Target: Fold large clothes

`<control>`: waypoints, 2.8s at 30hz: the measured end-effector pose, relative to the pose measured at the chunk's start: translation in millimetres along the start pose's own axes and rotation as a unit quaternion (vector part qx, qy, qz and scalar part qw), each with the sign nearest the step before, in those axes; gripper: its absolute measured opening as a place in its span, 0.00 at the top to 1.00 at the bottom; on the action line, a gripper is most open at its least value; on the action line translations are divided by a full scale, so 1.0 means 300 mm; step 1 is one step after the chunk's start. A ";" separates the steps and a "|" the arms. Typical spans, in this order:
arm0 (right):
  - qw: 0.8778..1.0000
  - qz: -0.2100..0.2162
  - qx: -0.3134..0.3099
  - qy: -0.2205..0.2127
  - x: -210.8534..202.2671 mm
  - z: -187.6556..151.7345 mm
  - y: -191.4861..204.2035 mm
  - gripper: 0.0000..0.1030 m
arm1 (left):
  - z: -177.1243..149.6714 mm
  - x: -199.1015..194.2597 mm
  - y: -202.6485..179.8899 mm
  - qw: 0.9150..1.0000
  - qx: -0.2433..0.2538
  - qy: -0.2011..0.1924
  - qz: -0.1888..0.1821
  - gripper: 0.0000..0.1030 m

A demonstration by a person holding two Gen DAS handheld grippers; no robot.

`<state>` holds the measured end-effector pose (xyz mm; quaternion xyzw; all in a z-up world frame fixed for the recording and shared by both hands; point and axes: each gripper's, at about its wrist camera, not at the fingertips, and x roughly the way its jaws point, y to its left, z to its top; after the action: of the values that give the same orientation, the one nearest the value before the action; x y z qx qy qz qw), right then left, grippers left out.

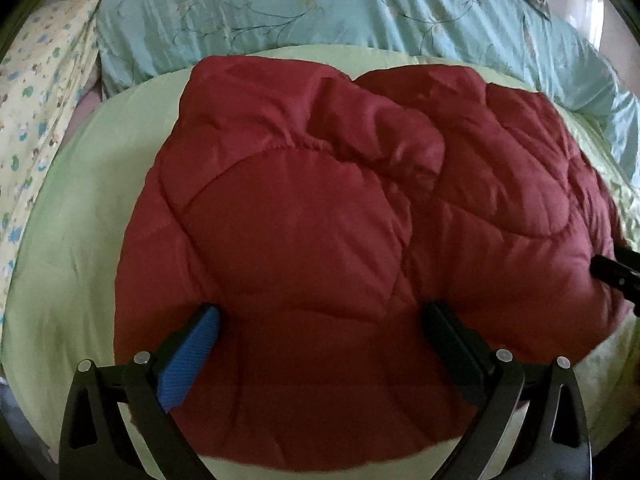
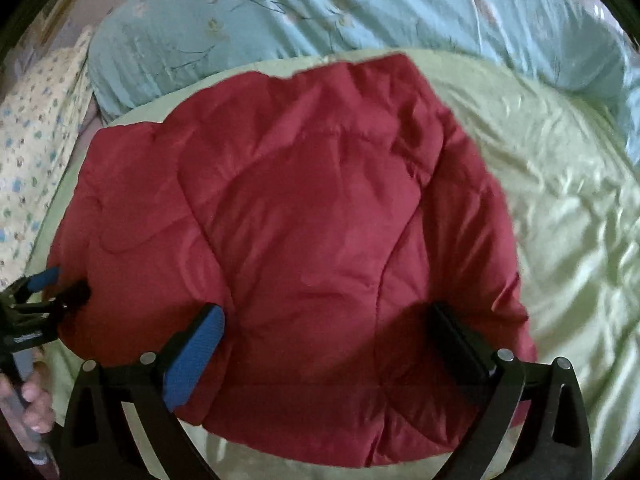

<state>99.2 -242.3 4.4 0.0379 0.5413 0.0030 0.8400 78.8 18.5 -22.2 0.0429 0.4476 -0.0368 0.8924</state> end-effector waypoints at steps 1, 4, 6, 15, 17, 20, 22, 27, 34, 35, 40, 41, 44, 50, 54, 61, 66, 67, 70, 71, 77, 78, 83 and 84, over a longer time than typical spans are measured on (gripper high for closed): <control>1.000 0.000 0.000 -0.001 0.006 -0.002 -0.002 0.00 | 0.005 0.010 0.003 1.000 0.000 -0.001 0.001 0.00; 1.000 -0.010 -0.003 -0.007 0.026 -0.003 0.001 0.00 | 0.010 0.020 0.003 1.000 0.003 -0.005 0.006 0.00; 1.000 -0.014 -0.003 -0.014 0.023 -0.009 0.008 0.00 | -0.002 0.006 0.001 1.000 0.003 -0.007 0.006 0.00; 0.998 0.002 0.011 -0.057 -0.102 -0.055 0.030 0.00 | -0.068 -0.106 -0.011 1.000 -0.004 -0.013 0.004 0.00; 0.998 0.006 0.009 -0.062 -0.131 -0.068 0.044 0.00 | -0.084 -0.124 -0.010 1.000 -0.006 -0.010 0.004 0.00; 0.998 0.009 -0.004 -0.060 -0.157 -0.084 0.069 0.00 | -0.108 -0.163 -0.009 1.000 -0.010 -0.008 0.007 0.00; 0.998 0.009 -0.015 -0.054 -0.173 -0.095 0.087 0.00 | -0.120 -0.191 -0.015 1.000 -0.007 -0.010 0.018 0.00; 0.999 0.011 -0.033 -0.040 -0.208 -0.144 0.120 0.00 | -0.195 -0.266 -0.039 0.998 0.021 -0.021 0.054 0.01; 0.999 0.029 -0.042 0.004 -0.213 -0.252 0.149 0.00 | -0.305 -0.323 -0.041 0.998 0.024 0.001 0.066 0.01; 0.998 0.030 -0.046 0.008 -0.213 -0.265 0.155 0.00 | -0.318 -0.332 -0.044 0.997 0.026 0.003 0.067 0.01; 0.997 0.033 -0.064 0.024 -0.216 -0.315 0.188 0.00 | -0.340 -0.364 -0.065 0.997 0.036 0.004 0.070 0.01; 0.997 0.032 -0.068 0.027 -0.218 -0.322 0.194 0.00 | -0.343 -0.373 -0.064 0.997 0.035 0.004 0.067 0.01; 0.996 0.026 -0.076 0.028 -0.229 -0.335 0.205 0.00 | -0.347 -0.392 -0.062 0.997 0.037 0.000 0.063 0.01; 0.996 0.028 -0.088 0.013 -0.284 -0.336 0.220 0.00 | -0.350 -0.447 -0.070 0.997 0.040 -0.013 0.057 0.01; 0.995 0.029 -0.096 -0.004 -0.335 -0.310 0.235 0.00 | -0.337 -0.478 -0.068 0.997 0.045 -0.021 0.051 0.01; 0.993 0.030 -0.114 -0.028 -0.400 -0.249 0.257 0.00 | -0.296 -0.542 -0.081 0.996 0.054 -0.050 0.051 0.01; 0.993 0.042 -0.111 -0.025 -0.389 -0.215 0.250 0.00 | -0.272 -0.539 -0.089 0.996 0.059 -0.056 0.048 0.01; 0.993 0.044 -0.109 -0.023 -0.384 -0.211 0.248 0.00 | -0.266 -0.535 -0.091 0.995 0.060 -0.056 0.048 0.01; 0.993 0.046 -0.104 -0.019 -0.365 -0.193 0.239 0.00 | -0.244 -0.518 -0.092 0.995 0.061 -0.056 0.050 0.01; 0.993 0.047 -0.103 -0.018 -0.358 -0.185 0.235 0.00 | -0.237 -0.511 -0.092 0.995 0.060 -0.055 0.050 0.01; 0.995 0.053 -0.087 -0.013 -0.324 -0.140 0.209 0.00 | -0.189 -0.467 -0.095 0.996 0.058 -0.051 0.053 0.01; 0.995 0.053 -0.084 -0.012 -0.319 -0.134 0.206 0.00 | -0.184 -0.463 -0.097 0.995 0.058 -0.052 0.054 0.01; 0.995 0.055 -0.081 -0.008 -0.294 -0.109 0.195 0.00 | -0.160 -0.423 -0.104 0.995 0.056 -0.051 0.058 0.01; 0.995 0.055 -0.080 -0.007 -0.288 -0.104 0.193 0.00 | -0.156 -0.412 -0.107 0.995 0.056 -0.049 0.059 0.01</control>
<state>37.1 -186.8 74.1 0.0000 0.5306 0.0920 0.8426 -35.4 -4.9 47.7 0.1172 0.3975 -0.0108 0.9100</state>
